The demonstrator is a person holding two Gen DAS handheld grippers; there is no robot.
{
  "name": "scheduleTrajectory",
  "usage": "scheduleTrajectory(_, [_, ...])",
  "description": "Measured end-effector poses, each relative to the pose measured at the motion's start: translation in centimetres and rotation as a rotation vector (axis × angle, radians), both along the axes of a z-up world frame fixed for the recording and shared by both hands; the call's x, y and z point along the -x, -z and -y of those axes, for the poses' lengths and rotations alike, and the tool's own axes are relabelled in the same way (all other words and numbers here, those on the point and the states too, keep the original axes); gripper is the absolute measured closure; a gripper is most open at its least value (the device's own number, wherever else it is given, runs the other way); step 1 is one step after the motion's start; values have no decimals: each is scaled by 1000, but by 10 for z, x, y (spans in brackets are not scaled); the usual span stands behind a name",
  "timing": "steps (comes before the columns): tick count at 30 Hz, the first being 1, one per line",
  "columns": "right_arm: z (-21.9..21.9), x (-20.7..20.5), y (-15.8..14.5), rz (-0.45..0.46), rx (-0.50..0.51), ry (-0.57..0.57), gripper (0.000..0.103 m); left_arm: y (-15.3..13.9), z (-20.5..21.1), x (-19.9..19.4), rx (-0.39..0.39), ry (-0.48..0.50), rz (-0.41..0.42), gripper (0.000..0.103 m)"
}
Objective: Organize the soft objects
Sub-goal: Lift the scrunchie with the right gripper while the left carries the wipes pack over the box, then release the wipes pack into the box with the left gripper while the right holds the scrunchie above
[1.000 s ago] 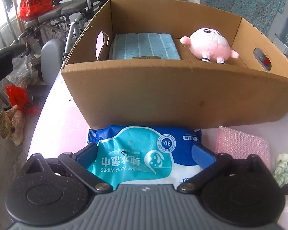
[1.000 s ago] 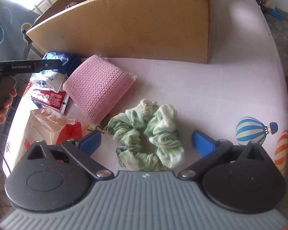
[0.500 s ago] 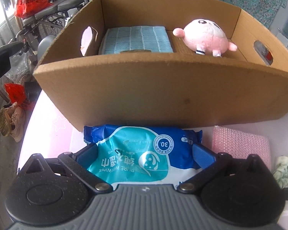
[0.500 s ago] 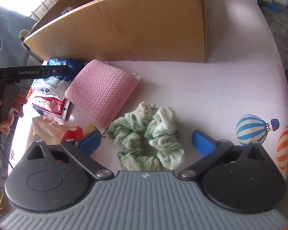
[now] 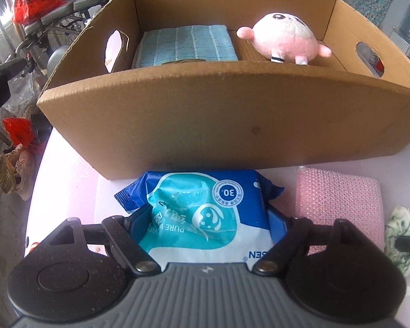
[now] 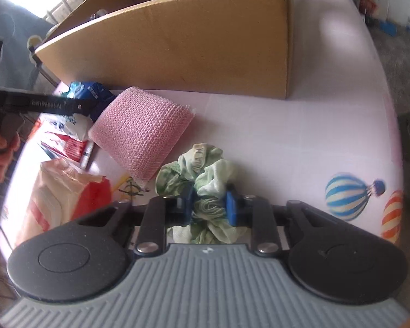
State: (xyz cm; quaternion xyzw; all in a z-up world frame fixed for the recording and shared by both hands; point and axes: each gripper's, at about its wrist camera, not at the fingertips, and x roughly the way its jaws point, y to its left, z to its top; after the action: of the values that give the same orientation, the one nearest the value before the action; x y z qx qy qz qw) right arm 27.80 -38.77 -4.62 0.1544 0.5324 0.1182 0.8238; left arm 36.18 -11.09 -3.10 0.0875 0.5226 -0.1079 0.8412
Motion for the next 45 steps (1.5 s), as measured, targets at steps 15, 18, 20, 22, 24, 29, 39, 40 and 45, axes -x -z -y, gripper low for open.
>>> scheduleTrajectory(15, [7,27,-21,38,-126,5,90,-72,-24,39,82,36,86,19])
scheduleTrajectory(18, [11,39,-52,107,-187,-20,90,-100,-34,51,123,41,116,19])
scheduleTrajectory(20, [12,43,-76,162,-209,-32,90,-121,-39,53,146,48,142,19])
scheduleTrajectory(22, [13,42,-101,222,-232,-53,90,-141,-41,49,166,54,184,19])
scheduleTrajectory(24, [11,34,-124,281,-251,-64,90,-157,-35,36,172,69,222,19])
scheduleTrajectory(29, [19,-26,-155,347,-252,-15,90,-160,-5,-33,166,46,217,19])
scheduleTrajectory(39, [45,-150,-107,246,-200,129,90,-66,42,-172,102,-15,84,19])
scheduleTrajectory(40, [45,-160,-97,234,-199,134,90,-59,43,-182,78,6,68,18])
scheduleTrajectory(45, [43,-185,-58,217,-180,136,90,-27,35,-202,17,-91,36,16])
